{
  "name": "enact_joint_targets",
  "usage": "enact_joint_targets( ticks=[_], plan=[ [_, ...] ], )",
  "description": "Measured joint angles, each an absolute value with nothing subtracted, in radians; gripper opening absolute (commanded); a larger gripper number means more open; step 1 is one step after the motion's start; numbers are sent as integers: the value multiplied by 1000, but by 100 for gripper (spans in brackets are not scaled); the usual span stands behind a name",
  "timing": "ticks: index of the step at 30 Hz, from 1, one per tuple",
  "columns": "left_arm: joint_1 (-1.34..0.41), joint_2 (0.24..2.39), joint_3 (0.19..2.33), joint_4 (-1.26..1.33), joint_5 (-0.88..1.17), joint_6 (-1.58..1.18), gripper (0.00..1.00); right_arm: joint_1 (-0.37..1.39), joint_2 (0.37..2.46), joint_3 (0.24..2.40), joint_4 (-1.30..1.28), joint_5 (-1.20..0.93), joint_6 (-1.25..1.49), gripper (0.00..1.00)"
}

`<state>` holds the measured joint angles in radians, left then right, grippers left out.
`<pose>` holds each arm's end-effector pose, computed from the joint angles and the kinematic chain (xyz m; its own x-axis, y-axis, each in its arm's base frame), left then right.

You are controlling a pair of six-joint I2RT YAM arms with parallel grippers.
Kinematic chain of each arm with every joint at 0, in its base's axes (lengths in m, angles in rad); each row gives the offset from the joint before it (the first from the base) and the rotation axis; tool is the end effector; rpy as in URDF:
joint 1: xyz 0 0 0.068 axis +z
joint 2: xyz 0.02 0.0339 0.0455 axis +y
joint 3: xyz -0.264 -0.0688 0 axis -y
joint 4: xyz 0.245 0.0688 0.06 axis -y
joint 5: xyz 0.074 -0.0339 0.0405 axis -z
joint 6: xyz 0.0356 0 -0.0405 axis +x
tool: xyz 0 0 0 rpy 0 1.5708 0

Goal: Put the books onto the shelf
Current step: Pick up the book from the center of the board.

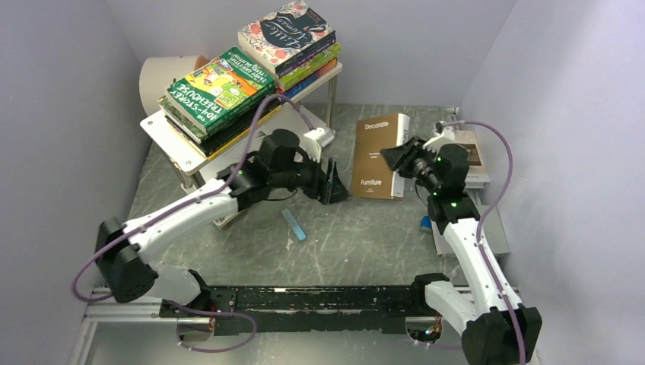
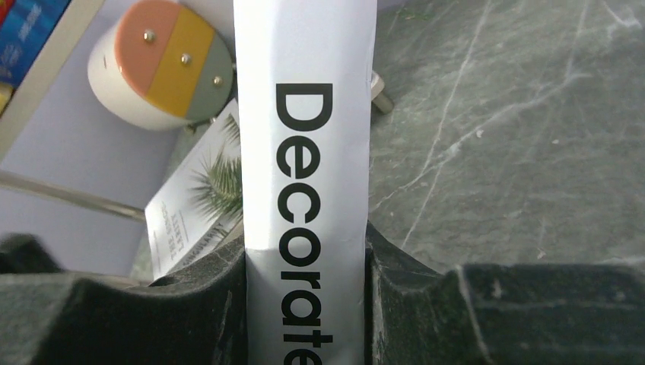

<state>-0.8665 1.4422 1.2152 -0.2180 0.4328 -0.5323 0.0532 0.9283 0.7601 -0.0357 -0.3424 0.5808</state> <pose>0.2051 -0.2644 0.3329 -0.7157 0.1308 -0.6861 0.6658 0.4244 -0.6137 0.2178 0.0236 0.3212 -0.3767 0.4975 -0.7814 -0.2054 0.7777 0.5942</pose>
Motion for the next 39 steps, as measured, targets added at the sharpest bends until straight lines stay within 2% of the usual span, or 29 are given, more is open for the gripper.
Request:
enact_joint_targets(
  ticks=[5, 15, 23, 31, 39],
  plan=[
    [-867, 1299, 1338, -342, 251, -461, 78, 197, 969, 816, -52, -233, 500, 37],
    [-865, 1126, 1579, -435, -74, -360, 80, 314, 1032, 830, -20, -254, 482, 37],
    [-865, 1130, 1699, -545, -288, -324, 81, 488, 1108, 938, -5, -162, 339, 36],
    [-865, 1158, 1887, -608, -476, -281, 84, 768, 1227, 1067, -2, 72, 123, 36],
    [-865, 1192, 2003, -625, -628, -223, 88, 993, 1298, 1082, -9, 322, -52, 36]
  ],
)
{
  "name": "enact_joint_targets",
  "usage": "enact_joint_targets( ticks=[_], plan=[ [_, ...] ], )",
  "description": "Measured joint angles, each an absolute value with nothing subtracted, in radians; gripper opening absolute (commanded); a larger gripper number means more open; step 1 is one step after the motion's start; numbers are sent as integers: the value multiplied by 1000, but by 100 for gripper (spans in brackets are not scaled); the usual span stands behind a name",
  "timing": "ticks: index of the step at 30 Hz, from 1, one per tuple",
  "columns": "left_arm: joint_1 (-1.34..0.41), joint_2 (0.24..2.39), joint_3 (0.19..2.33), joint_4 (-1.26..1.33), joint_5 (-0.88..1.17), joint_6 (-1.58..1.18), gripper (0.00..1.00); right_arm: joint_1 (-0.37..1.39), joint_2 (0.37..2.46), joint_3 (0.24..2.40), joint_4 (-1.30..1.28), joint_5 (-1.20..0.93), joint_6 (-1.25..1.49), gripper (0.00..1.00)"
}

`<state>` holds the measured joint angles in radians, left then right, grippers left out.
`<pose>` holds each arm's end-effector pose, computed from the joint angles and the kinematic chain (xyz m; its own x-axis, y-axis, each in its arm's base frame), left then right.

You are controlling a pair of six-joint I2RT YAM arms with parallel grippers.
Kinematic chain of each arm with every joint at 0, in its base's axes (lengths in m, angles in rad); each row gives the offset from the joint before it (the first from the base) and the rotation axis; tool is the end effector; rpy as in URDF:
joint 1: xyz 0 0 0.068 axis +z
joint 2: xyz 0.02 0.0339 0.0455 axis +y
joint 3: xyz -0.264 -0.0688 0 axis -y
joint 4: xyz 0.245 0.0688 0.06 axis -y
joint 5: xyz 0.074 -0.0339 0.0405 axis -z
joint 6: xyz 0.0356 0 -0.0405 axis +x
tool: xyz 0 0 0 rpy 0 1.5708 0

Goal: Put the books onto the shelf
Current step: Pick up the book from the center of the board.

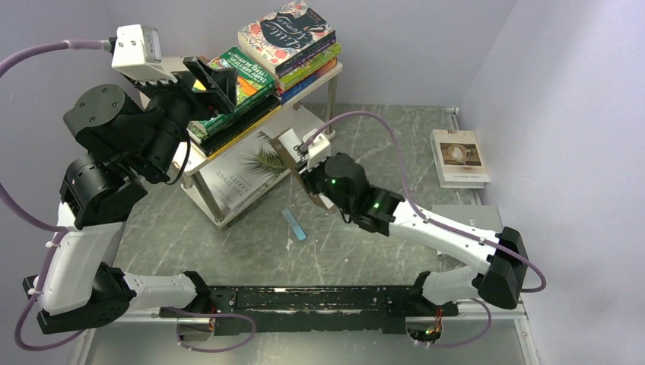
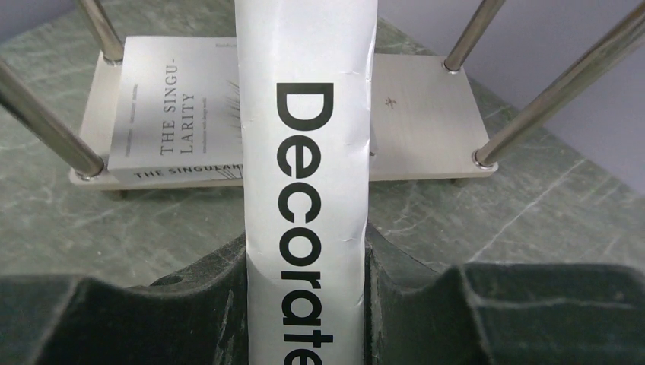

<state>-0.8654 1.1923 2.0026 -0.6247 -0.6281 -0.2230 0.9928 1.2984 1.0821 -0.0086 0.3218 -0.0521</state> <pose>0.1125 -0.0998 0.5966 0.0632 -0.3503 -0.9345 0.2621 0.9093 -0.3231 0.1767 0.2503 0.3498 -0.0891 -0.2270 -0.9698 -0.6316 0.7657 -0.1212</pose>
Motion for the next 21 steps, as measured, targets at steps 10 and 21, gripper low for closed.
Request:
enact_joint_targets(
  ticks=[10, 21],
  plan=[
    [-865, 1210, 2031, -613, -718, -183, 90, 1229, 1378, 1081, 109, 554, -332, 36],
    [-865, 1250, 2088, -626, -764, -168, 92, 1355, 1565, 1081, 334, 706, -728, 35]
  ],
)
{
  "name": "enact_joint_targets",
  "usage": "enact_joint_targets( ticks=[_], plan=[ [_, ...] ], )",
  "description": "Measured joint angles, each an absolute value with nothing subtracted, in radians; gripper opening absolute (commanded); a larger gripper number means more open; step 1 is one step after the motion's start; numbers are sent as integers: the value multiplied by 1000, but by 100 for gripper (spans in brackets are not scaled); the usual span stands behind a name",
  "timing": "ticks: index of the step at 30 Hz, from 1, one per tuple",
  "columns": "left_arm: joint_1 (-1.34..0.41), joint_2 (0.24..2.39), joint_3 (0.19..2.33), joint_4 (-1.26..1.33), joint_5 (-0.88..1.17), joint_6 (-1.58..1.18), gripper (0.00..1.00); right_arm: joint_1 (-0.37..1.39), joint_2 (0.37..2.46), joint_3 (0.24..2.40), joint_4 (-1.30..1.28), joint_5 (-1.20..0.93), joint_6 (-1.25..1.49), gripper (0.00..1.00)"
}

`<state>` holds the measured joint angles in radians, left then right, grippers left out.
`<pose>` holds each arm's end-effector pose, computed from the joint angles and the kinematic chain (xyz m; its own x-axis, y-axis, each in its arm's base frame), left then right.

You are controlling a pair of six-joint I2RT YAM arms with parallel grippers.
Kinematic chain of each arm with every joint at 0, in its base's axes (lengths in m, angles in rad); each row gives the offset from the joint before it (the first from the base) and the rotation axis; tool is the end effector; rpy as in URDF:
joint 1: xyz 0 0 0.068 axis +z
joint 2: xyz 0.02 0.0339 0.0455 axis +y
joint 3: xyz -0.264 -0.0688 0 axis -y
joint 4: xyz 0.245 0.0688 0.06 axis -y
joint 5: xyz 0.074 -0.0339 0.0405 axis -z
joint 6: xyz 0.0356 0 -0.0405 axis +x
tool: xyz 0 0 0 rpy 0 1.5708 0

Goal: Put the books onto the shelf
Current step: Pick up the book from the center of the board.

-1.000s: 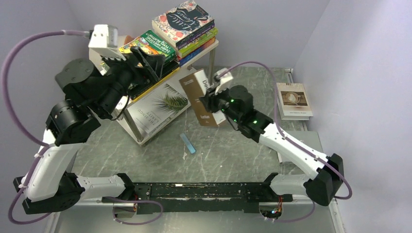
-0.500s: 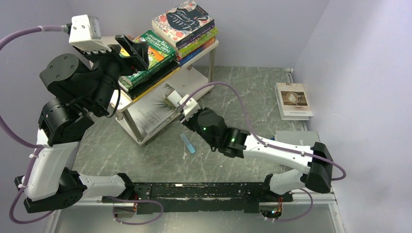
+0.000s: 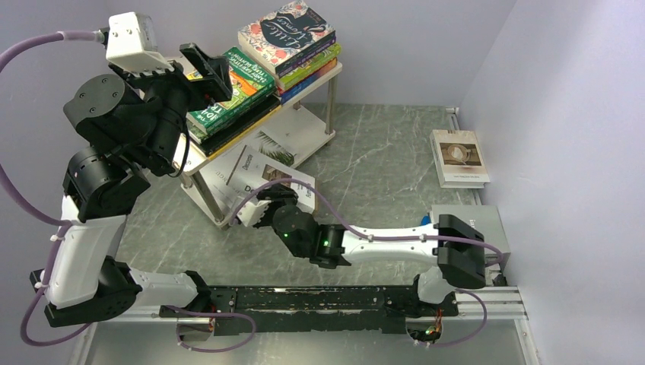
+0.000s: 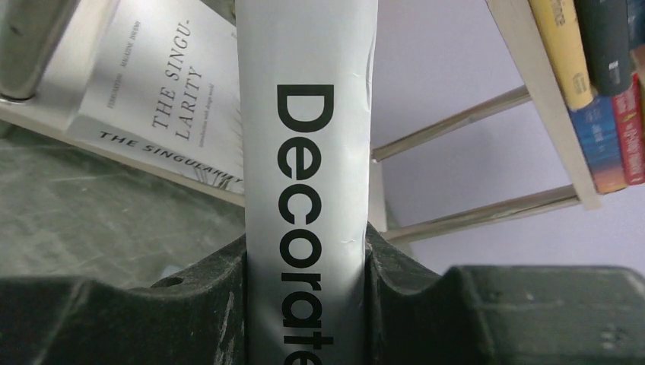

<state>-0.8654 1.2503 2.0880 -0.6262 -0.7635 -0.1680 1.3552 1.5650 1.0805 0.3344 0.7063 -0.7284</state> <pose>0.1184 -0.1011 0.6072 0.1155 -0.3220 -0.9397 0.1329 0.9425 -0.3066 0.1003 0.3498 0.3014 0.3794 -0.6346 -0.6732 -0.4734 0.4920 -0.7306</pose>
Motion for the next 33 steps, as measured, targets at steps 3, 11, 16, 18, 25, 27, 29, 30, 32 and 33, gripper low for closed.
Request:
enact_joint_targets(
  ticks=[3, 11, 16, 18, 25, 27, 29, 30, 32, 33],
  plan=[
    [-865, 1250, 2088, -627, -769, -167, 93, 1355, 1608, 1085, 402, 716, -823, 36],
    [-865, 1252, 2096, -663, -771, -172, 94, 1339, 1720, 1157, 484, 670, -951, 37],
    [-865, 1238, 2076, -757, -737, -230, 97, 1314, 1731, 1166, 500, 637, -959, 37],
    [-865, 1212, 2041, -807, -715, -273, 97, 1311, 1702, 1151, 496, 631, -941, 37],
    [-865, 1079, 1897, -958, -598, -468, 97, 1316, 1475, 1033, 471, 609, -810, 37],
    [-865, 1054, 1885, -970, -565, -514, 97, 1317, 1409, 983, 470, 610, -768, 37],
    [-865, 1034, 1870, -968, -526, -557, 97, 1317, 1350, 937, 471, 614, -734, 37],
    [-865, 1022, 1863, -965, -503, -581, 97, 1317, 1319, 910, 474, 615, -718, 37],
    [-865, 1019, 1863, -952, -462, -615, 97, 1317, 1258, 859, 481, 625, -700, 37],
    [-865, 1024, 1863, -944, -437, -630, 97, 1317, 1237, 842, 487, 630, -698, 37]
  ],
)
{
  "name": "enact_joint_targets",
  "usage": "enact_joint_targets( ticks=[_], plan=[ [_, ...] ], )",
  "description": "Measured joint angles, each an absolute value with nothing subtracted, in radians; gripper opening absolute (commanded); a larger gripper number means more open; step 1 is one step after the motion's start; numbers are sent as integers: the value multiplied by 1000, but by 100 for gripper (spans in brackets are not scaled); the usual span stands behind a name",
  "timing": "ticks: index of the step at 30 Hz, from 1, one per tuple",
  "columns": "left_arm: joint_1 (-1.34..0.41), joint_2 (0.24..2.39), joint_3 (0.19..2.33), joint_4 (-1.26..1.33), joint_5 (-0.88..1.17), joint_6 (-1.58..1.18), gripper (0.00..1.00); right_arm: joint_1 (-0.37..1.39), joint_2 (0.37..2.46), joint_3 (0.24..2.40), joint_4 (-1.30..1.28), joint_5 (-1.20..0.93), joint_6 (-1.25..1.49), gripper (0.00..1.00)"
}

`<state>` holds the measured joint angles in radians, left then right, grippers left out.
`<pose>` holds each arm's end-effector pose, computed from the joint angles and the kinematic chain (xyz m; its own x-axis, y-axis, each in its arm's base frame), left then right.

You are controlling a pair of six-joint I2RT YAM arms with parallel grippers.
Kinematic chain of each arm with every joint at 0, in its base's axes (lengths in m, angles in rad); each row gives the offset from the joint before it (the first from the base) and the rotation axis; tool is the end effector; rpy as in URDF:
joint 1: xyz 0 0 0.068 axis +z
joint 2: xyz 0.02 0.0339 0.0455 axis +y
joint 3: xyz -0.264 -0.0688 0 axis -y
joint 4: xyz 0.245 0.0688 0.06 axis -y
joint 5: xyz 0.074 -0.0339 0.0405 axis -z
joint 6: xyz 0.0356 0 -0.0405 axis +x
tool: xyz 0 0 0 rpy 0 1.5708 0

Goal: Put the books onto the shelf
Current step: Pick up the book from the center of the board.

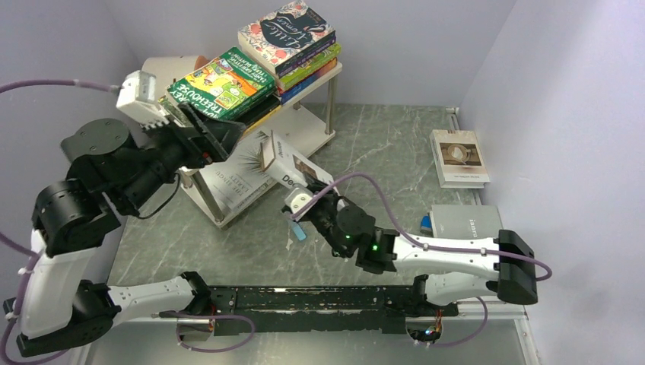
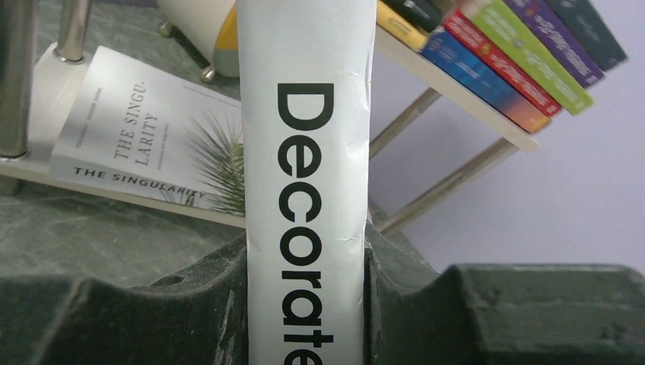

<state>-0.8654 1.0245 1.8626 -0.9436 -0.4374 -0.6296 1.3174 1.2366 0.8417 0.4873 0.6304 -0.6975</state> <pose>0.0814 -0.0723 0.5501 -0.3005 -0.4698 -0.8300 0.2965 0.7811 -0.5495 0.0918 0.2706 0.3335 0.4255 -0.4266 -0.7981 -0.4717 0.6481 -0.5979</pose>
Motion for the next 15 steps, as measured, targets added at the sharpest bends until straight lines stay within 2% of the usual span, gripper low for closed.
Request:
enact_joint_targets(
  ticks=[7, 15],
  plan=[
    [-865, 1129, 1810, -833, -247, -713, 98, 1317, 1092, 756, 583, 690, -741, 37],
    [-842, 1310, 1808, -708, -43, -795, 98, 1317, 969, 755, 630, 733, -819, 37]
  ],
)
